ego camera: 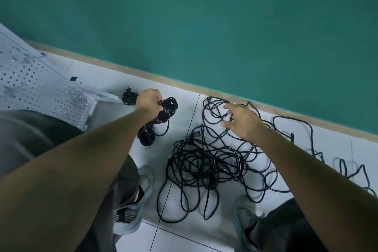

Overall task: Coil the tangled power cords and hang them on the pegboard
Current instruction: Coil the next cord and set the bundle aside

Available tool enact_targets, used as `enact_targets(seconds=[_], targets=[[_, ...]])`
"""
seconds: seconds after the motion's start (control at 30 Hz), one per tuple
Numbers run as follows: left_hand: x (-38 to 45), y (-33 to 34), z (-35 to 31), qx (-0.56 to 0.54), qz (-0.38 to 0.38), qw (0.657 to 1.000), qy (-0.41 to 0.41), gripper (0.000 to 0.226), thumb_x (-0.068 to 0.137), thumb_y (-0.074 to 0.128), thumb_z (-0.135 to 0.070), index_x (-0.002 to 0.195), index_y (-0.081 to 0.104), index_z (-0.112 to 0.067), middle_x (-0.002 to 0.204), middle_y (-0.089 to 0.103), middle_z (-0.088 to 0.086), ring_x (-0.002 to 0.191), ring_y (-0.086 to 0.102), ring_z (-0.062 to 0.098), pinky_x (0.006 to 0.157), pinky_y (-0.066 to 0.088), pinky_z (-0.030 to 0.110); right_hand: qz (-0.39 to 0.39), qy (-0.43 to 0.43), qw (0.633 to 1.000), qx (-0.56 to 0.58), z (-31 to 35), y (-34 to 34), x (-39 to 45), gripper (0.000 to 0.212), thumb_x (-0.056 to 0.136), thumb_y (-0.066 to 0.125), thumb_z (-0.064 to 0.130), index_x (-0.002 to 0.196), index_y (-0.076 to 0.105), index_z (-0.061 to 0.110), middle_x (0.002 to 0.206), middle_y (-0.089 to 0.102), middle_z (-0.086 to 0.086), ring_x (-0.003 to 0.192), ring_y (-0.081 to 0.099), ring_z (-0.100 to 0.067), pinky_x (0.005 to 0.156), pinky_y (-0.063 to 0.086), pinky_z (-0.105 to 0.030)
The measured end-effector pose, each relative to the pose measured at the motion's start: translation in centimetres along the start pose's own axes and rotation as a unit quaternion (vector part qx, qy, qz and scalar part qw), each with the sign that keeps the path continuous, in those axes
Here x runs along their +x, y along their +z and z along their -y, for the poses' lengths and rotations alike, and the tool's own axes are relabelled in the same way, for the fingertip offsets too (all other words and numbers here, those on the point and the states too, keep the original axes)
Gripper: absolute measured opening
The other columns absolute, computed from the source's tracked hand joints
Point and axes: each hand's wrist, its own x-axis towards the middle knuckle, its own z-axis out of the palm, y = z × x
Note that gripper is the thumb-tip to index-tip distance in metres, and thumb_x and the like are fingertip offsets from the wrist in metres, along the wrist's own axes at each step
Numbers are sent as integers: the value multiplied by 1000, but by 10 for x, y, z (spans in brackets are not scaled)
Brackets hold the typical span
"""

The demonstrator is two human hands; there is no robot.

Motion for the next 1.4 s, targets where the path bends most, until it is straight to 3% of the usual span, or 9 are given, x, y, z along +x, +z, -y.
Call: enact_targets(seconds=[0.2,0.37,0.67,0.77,0.87,1.03,1.23,1.33,1.4], targets=[[52,19,48,32,-24,999,-15,20,85,76,2,98,70,-13,108,68,11,86,60,24,73,45,31,42,28,999,6,-19,28,51,64,96,70,32,153,41,21,141,60,-8,123,59,-28,106,47,-40],[92,35,72,49,-50,997,-21,25,89,70,5,108,74,-10,115,59,11,93,59,25,87,46,30,73,38,997,8,-34,58,78,65,96,69,32,154,39,25,144,58,-5,122,60,-27,105,49,-42],[133,89,84,71,-2,997,4,27,92,66,5,111,74,-12,123,52,13,89,59,27,83,53,30,96,43,994,13,-44,90,113,63,98,67,34,153,39,27,143,57,-3,125,57,-25,105,48,-41],[140,101,85,69,31,997,15,26,92,68,-2,116,75,-8,123,62,15,101,64,31,92,49,29,102,40,994,12,-46,98,118,61,99,65,35,153,38,27,143,57,-4,124,57,-25,104,48,-40],[143,111,96,39,47,998,-1,24,86,75,-4,108,79,-11,109,72,9,94,65,21,82,45,22,108,38,993,16,-46,103,121,61,99,64,35,153,38,27,141,57,-4,119,58,-25,102,48,-41],[131,133,99,-32,58,998,-13,21,80,78,0,98,79,-11,93,70,0,85,65,18,69,46,21,122,39,992,15,-48,110,122,62,99,64,36,154,38,26,142,56,-4,121,58,-24,103,50,-44],[116,143,103,-80,66,994,-28,39,77,85,-7,115,74,-11,109,71,7,92,67,20,89,56,34,125,34,991,13,-44,111,122,61,99,63,37,154,37,27,140,56,-5,118,58,-24,100,51,-43],[102,146,103,-100,34,993,-60,51,79,86,-13,126,67,-13,113,67,3,93,63,17,85,51,30,128,35,991,13,-43,110,124,63,98,64,37,154,36,29,141,55,-5,118,58,-25,101,51,-45],[88,150,102,-123,-5,989,-87,47,79,85,-15,120,63,-16,110,62,1,89,59,16,76,45,26,123,35,992,16,-43,111,125,63,98,65,36,154,36,29,143,54,-4,120,58,-25,101,51,-46]])
